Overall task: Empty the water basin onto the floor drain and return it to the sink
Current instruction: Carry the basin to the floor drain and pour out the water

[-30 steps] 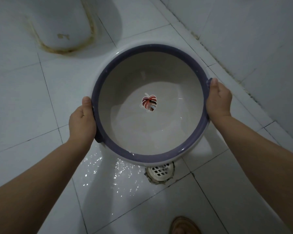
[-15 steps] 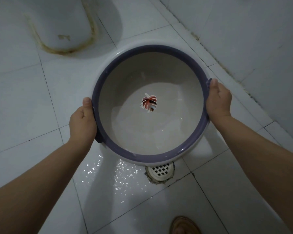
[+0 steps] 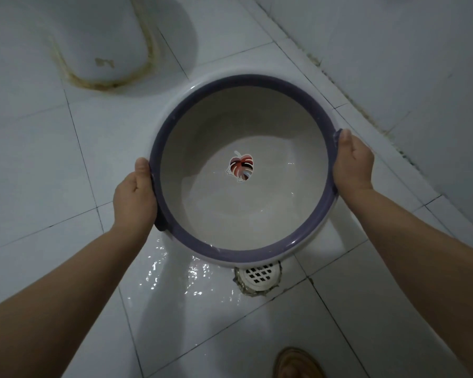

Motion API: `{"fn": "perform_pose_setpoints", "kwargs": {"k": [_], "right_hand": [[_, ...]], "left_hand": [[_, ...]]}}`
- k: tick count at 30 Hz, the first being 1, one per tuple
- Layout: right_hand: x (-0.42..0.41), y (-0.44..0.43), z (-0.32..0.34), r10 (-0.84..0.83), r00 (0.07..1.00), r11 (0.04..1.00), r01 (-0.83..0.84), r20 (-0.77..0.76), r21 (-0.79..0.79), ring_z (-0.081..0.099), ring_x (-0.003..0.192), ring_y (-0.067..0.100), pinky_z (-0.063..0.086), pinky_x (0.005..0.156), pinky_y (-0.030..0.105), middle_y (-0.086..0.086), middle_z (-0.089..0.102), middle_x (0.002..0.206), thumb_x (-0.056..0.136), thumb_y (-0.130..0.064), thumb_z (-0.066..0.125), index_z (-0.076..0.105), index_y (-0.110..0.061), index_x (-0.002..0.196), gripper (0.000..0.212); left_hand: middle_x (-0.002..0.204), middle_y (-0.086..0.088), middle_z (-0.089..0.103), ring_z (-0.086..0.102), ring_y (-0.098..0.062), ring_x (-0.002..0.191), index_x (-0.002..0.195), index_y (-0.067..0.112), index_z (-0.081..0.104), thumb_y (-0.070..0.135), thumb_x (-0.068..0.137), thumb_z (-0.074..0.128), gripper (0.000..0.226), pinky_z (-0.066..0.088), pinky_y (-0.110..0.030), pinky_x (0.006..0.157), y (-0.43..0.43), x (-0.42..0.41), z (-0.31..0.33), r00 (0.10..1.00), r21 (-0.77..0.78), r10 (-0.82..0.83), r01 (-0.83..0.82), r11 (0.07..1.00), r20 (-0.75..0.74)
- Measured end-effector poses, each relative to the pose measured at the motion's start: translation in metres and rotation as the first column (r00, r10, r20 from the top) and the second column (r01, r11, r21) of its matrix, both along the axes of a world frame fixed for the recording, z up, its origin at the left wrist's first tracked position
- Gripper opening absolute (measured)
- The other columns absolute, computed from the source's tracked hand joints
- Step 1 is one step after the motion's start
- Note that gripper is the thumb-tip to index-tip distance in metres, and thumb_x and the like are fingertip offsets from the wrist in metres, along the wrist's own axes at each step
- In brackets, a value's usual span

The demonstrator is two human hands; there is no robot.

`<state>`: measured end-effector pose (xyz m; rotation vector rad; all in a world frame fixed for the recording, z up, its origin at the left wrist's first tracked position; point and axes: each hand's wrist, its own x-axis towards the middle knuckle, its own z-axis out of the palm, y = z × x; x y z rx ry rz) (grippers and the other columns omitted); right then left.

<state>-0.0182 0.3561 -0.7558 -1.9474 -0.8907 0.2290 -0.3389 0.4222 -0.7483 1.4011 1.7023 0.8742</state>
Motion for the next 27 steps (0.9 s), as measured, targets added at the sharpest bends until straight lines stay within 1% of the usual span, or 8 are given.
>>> {"fn": "perform_pose_setpoints", "kwargs": {"k": [2,6,10,15,19,22,25,27], "right_hand": [[0.0002,-0.0002,-0.0005,0.0,1.0,1.0,0.0,-0.009,0.003,0.049,0.075,0.014,0.032,0.052,-0.001,-0.001,0.055,0.079,0.097,-0.032,0.031,0.054,-0.025,0.08,0.03],[0.0008,-0.0005,-0.0012,0.002,0.999,1.0,-0.002,-0.036,0.007,0.049,0.074,0.013,0.031,0.052,-0.002,-0.015,0.05,0.069,0.096,-0.032,0.031,0.055,-0.025,0.079,0.03],[0.0,-0.0006,-0.002,0.005,1.0,1.0,-0.005,-0.029,0.004,0.049,0.076,0.013,0.031,0.053,-0.003,-0.006,0.055,0.077,0.096,-0.033,0.031,0.055,-0.026,0.08,0.03],[0.0009,-0.0011,-0.0003,0.012,1.0,1.0,-0.011,-0.026,0.004,0.048,0.074,0.012,0.031,0.053,-0.002,-0.001,0.055,0.08,0.097,-0.032,0.031,0.055,-0.024,0.081,0.03],[0.0009,-0.0026,-0.0006,0.009,0.999,1.0,-0.009,-0.035,-0.003,0.047,0.069,0.006,0.032,0.053,-0.002,-0.009,0.053,0.072,0.097,-0.032,0.031,0.055,-0.024,0.081,0.03],[0.0003,-0.0036,0.0009,0.012,0.999,1.0,-0.012,-0.036,0.005,0.046,0.066,0.001,0.031,0.054,-0.004,-0.013,0.051,0.069,0.097,-0.03,0.031,0.057,-0.023,0.082,0.031],[0.0005,-0.0046,0.0009,0.016,1.0,1.0,-0.016,0.0,0.014,0.051,0.076,0.011,0.03,0.055,-0.005,-0.001,0.058,0.081,0.098,-0.028,0.031,0.064,-0.013,0.093,0.037],[0.0007,-0.0058,0.0008,0.018,1.0,1.0,-0.018,0.013,0.011,0.051,0.081,0.014,0.03,0.055,-0.006,0.001,0.058,0.085,0.098,-0.027,0.031,0.065,-0.01,0.095,0.039]], "left_hand": [[0.068,-0.007,0.053,0.052,-0.021,0.068,0.073,0.008,0.053,0.051,0.095,0.018,0.059,0.043,-0.03,0.064,-0.0003,0.0007,0.0009,1.0,-0.002,0.001,-0.001,1.0,0.0],[0.065,-0.005,0.051,0.048,-0.017,0.063,0.063,0.016,0.047,0.05,0.095,0.019,0.054,0.04,-0.027,0.057,-0.001,0.0003,0.0015,1.0,0.008,-0.003,0.003,1.0,-0.002],[0.068,-0.006,0.052,0.05,-0.022,0.068,0.07,0.01,0.05,0.052,0.094,0.019,0.057,0.042,-0.032,0.063,-0.0009,-0.0013,-0.0001,1.0,-0.009,0.004,-0.004,1.0,0.011],[0.067,-0.004,0.053,0.052,-0.018,0.066,0.065,0.019,0.049,0.051,0.095,0.019,0.053,0.043,-0.028,0.06,-0.0015,-0.0017,-0.0007,1.0,-0.011,0.004,-0.004,1.0,0.003],[0.068,-0.005,0.053,0.051,-0.019,0.066,0.065,0.018,0.048,0.051,0.095,0.018,0.054,0.043,-0.031,0.064,-0.0023,-0.0033,-0.0013,1.0,-0.018,0.008,-0.008,1.0,0.004],[0.066,-0.004,0.052,0.05,-0.018,0.064,0.063,0.017,0.047,0.052,0.095,0.019,0.054,0.042,-0.03,0.062,-0.0033,-0.0029,-0.0008,1.0,-0.013,0.004,-0.004,1.0,0.008],[0.063,-0.004,0.05,0.047,-0.017,0.061,0.061,0.017,0.045,0.051,0.095,0.019,0.055,0.04,-0.029,0.057,-0.0042,-0.0027,-0.0004,1.0,0.008,-0.005,0.005,1.0,-0.01],[0.063,-0.003,0.049,0.046,-0.017,0.06,0.061,0.017,0.044,0.051,0.095,0.019,0.054,0.039,-0.029,0.056,-0.0047,-0.0031,-0.0004,1.0,0.014,-0.009,0.009,1.0,-0.014]]}}
